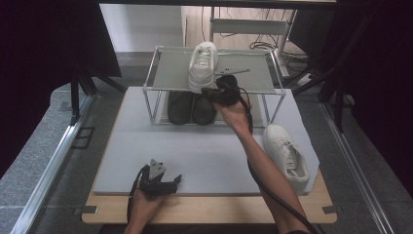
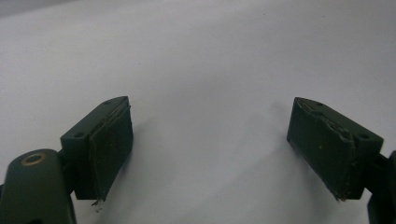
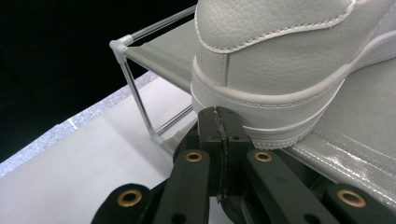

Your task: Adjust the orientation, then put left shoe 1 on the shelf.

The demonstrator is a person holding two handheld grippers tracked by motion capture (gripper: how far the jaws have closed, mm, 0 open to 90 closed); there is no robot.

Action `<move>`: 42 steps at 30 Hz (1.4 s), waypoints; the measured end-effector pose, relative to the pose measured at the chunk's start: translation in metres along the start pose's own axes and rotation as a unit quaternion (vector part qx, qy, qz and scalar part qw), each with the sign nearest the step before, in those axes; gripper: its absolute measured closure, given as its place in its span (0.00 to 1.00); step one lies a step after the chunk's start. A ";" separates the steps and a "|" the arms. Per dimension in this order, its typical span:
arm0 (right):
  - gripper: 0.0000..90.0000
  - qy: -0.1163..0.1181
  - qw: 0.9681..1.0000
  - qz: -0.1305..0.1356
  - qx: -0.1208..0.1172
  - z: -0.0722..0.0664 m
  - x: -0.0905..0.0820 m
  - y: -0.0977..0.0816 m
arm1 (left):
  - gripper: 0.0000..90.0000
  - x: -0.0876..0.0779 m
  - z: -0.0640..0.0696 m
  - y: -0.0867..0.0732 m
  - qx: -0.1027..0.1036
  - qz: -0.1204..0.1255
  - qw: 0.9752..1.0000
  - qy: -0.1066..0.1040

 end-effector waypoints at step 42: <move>0.28 0.003 0.996 -0.059 -0.070 -0.002 -0.051 -0.065 | 0.16 0.000 0.000 0.000 0.000 -0.002 1.000 0.001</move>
Point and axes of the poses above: each handheld gripper's, and its own axes: x roughly forward along the jaws, y roughly out of its top, z roughly to its right, the point moved 5 cm from there along x, roughly forward along the jaws, and after that the axes turned 6 degrees about -y, right-handed, at the moved point
